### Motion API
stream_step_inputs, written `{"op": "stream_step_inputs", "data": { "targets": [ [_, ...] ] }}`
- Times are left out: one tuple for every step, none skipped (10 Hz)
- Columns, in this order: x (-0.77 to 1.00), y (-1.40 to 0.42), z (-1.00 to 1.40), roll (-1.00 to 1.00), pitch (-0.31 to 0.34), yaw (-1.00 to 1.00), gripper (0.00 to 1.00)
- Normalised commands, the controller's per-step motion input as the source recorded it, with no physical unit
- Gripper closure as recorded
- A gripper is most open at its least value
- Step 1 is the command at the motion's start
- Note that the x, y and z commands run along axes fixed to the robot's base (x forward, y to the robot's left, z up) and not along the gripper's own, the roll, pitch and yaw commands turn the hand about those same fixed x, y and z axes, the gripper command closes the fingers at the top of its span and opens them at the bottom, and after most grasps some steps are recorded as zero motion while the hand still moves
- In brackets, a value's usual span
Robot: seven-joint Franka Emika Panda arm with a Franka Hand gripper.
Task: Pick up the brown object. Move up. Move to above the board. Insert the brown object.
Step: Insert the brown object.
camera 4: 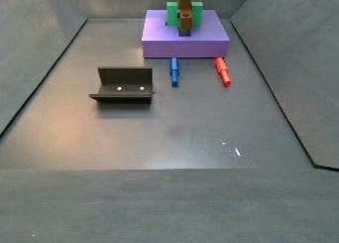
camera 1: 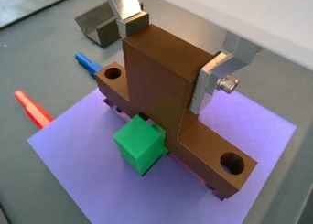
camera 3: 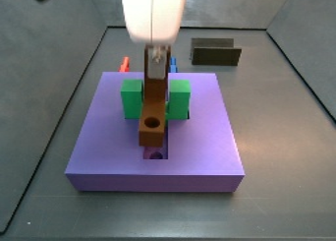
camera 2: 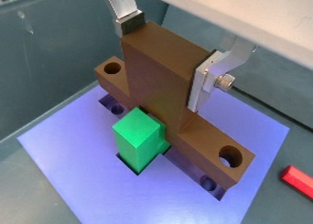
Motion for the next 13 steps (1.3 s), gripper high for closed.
{"op": "stream_step_inputs", "data": {
  "targets": [
    [0.0,-0.07,-0.39,0.07,0.0,0.0,1.0],
    [0.0,-0.07,-0.4,0.09,0.0,0.0,1.0],
    [0.07,-0.05,-0.4,0.12,0.0,0.0,1.0],
    [0.12,-0.03,-0.41,0.13,0.0,0.0,1.0],
    [0.15,-0.01,-0.4,0.13,0.0,0.0,1.0],
    [0.25,0.0,-0.35,0.14,0.0,0.0,1.0],
    [0.35,0.0,-0.23,0.04,-0.004,0.0,1.0],
    [0.24,0.0,-0.28,0.0,-0.069,0.0,1.0],
    [0.13,0.0,-0.31,0.0,-0.091,0.0,1.0],
    [-0.04,0.0,-0.45,0.0,-0.1,0.0,1.0],
    [-0.26,0.0,-0.47,0.02,-0.073,0.0,1.0],
    [-0.34,0.0,-0.35,0.0,-0.053,0.0,1.0],
    [-0.29,0.0,-0.15,-0.15,-0.086,0.0,1.0]
  ]
}}
